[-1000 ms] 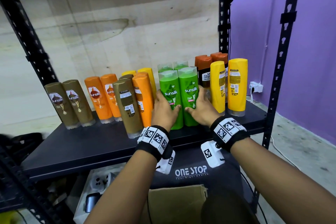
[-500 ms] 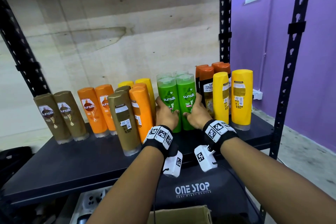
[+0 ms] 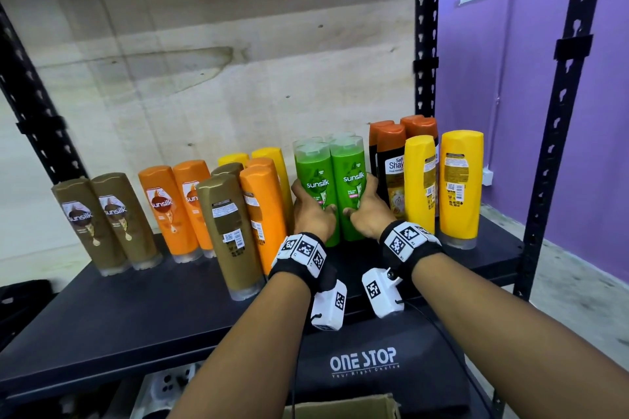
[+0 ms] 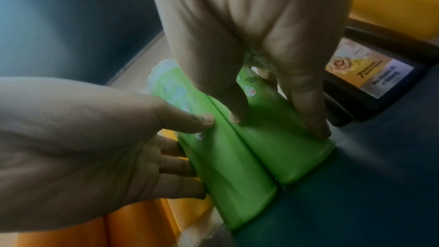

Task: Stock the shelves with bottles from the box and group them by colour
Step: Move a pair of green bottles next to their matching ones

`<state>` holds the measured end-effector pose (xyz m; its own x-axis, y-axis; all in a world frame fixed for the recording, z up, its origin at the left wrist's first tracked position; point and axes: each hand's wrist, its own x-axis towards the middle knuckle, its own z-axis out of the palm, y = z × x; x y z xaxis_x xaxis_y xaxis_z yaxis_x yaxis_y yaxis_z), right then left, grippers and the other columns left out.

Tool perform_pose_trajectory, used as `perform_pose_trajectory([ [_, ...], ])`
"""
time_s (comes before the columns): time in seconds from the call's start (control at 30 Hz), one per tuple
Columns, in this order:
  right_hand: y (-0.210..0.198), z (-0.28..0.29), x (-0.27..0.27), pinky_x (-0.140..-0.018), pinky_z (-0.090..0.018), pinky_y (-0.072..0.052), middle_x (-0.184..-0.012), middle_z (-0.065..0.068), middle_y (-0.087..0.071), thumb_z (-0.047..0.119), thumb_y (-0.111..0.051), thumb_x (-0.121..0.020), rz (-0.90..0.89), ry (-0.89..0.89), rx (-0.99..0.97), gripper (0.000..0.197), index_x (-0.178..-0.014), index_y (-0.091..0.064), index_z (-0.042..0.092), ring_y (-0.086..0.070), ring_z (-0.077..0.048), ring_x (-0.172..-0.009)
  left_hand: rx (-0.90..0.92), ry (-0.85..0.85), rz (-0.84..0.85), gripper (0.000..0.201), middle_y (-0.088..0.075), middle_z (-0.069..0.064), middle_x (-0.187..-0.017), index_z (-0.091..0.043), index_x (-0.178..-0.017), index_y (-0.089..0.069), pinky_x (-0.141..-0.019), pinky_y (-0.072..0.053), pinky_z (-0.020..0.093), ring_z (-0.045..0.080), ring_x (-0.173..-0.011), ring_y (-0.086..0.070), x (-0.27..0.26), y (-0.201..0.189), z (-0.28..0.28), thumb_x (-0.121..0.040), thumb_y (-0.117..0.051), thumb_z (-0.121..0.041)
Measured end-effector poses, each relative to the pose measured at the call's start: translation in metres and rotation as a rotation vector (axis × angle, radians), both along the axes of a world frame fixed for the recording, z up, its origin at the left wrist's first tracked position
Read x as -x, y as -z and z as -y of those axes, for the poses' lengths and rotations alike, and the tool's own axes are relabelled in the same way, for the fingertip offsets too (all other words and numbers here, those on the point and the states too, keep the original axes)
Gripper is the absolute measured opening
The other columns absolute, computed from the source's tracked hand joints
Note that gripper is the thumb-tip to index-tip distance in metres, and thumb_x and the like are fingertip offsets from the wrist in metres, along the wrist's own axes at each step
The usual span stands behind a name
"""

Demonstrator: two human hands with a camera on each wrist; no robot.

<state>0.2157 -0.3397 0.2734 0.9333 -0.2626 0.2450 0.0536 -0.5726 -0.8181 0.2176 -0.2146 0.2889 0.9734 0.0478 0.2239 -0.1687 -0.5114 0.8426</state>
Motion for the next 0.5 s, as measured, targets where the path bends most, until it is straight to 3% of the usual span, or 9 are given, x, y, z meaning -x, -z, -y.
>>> perform_pose_trajectory([
  [0.1, 0.0, -0.001, -0.001, -0.092, -0.026, -0.04, -0.138, -0.012, -0.053, 0.009, -0.062, -0.093, 0.005, -0.004, -0.018, 0.084, -0.153, -0.005, 0.025, -0.059, -0.028, -0.116, -0.008, -0.001, -0.001, 0.088, -0.047, 0.008, -0.149, -0.023, -0.156, -0.002, -0.105, -0.044, 0.039, 0.032, -0.132, -0.051, -0.001, 0.0, 0.0, -0.095, -0.065, -0.015],
  [0.33, -0.002, -0.003, 0.002, -0.101, -0.032, -0.045, -0.14, -0.011, -0.052, 0.01, -0.062, -0.093, 0.014, -0.021, -0.05, 0.092, -0.156, 0.003, 0.031, -0.059, -0.029, -0.119, -0.042, 0.008, -0.027, 0.087, -0.049, 0.01, -0.145, -0.023, -0.157, 0.001, -0.1, -0.046, 0.038, 0.034, -0.126, -0.055, 0.003, -0.002, -0.001, -0.097, -0.062, -0.017],
  [0.5, -0.001, -0.004, 0.011, -0.102, -0.028, -0.039, -0.145, -0.013, -0.045, 0.016, -0.065, -0.091, 0.022, 0.036, -0.066, 0.09, -0.158, -0.006, 0.027, -0.053, -0.03, -0.125, -0.103, 0.025, -0.068, 0.07, -0.053, 0.015, -0.142, -0.014, -0.154, -0.015, -0.105, -0.047, 0.041, 0.036, -0.125, -0.056, 0.024, -0.002, -0.007, -0.1, -0.058, -0.021],
])
